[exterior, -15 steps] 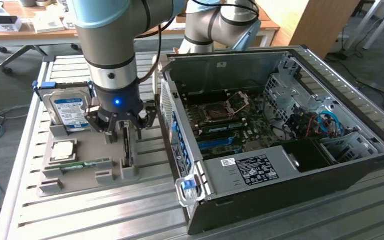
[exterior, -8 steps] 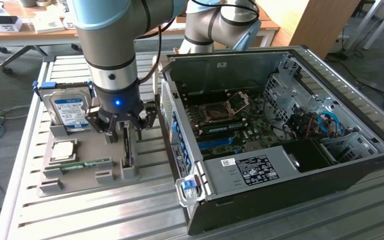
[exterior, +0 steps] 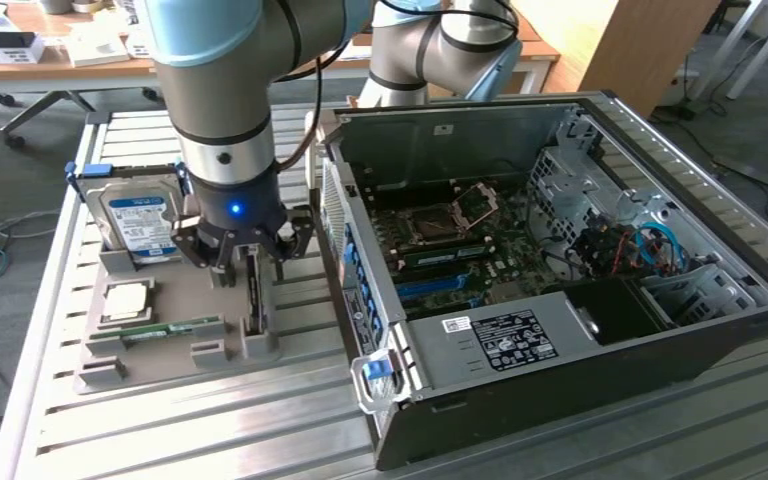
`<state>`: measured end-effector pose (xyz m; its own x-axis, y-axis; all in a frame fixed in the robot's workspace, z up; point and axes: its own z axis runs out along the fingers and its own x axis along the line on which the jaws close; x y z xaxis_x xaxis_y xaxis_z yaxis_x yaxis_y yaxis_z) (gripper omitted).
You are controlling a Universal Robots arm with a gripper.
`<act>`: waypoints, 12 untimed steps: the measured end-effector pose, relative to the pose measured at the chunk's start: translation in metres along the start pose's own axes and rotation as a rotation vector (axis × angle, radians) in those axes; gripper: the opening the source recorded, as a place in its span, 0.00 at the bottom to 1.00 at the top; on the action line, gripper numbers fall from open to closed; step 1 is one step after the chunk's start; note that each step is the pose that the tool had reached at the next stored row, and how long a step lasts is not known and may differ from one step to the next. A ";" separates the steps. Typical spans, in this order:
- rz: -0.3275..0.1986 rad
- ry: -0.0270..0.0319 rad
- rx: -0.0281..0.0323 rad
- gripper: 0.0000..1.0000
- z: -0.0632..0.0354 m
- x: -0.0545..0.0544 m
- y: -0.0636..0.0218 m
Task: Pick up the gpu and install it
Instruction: 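Pick up the gpu and move the gpu toward the slot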
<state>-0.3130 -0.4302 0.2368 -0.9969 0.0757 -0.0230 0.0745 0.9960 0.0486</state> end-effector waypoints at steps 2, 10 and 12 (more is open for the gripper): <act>0.000 0.0002 0.0002 0.59 0.0009 0.000 0.0000; 0.000 0.0002 0.0002 0.59 0.0033 0.002 0.0004; 0.000 -0.0002 -0.0001 0.59 0.0046 0.002 0.0005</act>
<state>-0.3150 -0.4294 0.2322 -0.9969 0.0757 -0.0232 0.0745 0.9960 0.0488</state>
